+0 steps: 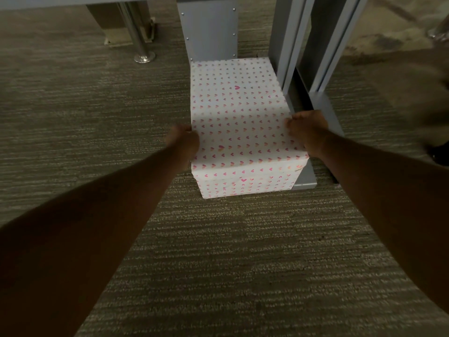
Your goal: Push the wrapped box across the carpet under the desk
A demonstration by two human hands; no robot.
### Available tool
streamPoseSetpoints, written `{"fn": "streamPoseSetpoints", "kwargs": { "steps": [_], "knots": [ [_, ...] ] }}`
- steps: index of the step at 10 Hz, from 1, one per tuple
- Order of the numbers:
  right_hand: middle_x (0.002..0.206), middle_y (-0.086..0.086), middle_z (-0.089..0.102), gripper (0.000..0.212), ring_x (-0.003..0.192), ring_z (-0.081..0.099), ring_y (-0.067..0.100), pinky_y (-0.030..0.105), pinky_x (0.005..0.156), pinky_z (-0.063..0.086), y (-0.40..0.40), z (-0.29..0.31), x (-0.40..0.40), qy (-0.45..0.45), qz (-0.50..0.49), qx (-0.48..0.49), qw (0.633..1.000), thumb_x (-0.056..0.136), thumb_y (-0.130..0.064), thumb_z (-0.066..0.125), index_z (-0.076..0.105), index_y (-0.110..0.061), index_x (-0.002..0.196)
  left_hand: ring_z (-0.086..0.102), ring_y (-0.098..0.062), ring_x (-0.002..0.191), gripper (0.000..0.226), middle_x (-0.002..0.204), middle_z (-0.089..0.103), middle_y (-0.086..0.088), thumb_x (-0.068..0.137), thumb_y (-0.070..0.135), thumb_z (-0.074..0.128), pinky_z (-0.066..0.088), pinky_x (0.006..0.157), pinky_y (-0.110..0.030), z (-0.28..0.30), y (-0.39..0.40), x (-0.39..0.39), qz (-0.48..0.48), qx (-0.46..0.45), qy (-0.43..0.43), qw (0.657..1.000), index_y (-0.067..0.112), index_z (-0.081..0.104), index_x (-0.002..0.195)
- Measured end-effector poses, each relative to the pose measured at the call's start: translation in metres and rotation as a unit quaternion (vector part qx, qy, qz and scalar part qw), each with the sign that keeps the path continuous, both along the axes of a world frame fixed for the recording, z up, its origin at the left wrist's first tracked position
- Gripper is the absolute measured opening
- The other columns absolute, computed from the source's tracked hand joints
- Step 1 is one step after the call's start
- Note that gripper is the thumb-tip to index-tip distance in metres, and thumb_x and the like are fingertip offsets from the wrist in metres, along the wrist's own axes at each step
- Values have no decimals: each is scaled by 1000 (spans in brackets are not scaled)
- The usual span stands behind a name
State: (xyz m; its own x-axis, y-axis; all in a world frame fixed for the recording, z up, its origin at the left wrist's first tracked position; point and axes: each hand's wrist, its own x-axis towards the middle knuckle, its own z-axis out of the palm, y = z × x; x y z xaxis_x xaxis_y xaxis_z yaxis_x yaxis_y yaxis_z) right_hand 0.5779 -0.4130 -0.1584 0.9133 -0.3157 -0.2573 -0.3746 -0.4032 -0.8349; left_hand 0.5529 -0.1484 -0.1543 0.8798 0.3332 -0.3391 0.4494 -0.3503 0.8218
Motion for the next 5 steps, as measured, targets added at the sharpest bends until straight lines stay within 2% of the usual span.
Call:
{"fn": "streamPoseSetpoints", "kwargs": {
  "steps": [1,2,3,4,5],
  "knots": [
    [130,8,61,52,106,61,23,18,54,41,16,3,-9,-24,23,-35,999,93,-39,62,53,-13,137,55,-28,114,42,135,53,-13,96,20,44,53,76,-37,3,-9,-7,-33,101,-47,993,12,48,137],
    [135,10,58,62,116,61,30,26,67,53,27,4,-18,-65,60,-113,990,91,-44,63,46,-13,142,45,-32,126,54,145,41,-16,93,26,51,52,91,-46,2,-10,-16,-112,206,-93,968,12,38,144],
    [155,18,38,84,140,39,40,53,110,41,43,3,-30,-85,125,-290,945,86,-55,60,29,-14,152,26,-39,143,76,158,25,-19,90,40,55,34,110,-55,6,-9,-26,-213,371,-131,895,13,22,152],
    [164,19,19,93,150,18,39,53,120,18,53,6,-38,-100,154,-360,915,86,-63,54,18,-14,157,14,-39,149,84,163,13,-19,89,47,54,23,115,-54,13,-10,-31,-247,427,-151,857,14,13,155],
    [167,18,7,99,154,5,36,51,121,4,62,9,-50,-136,183,-418,879,86,-69,46,10,-12,158,-3,-35,151,92,165,-4,-18,88,53,51,8,119,-49,17,-11,-42,-272,479,-176,816,12,3,156]
  ]
}}
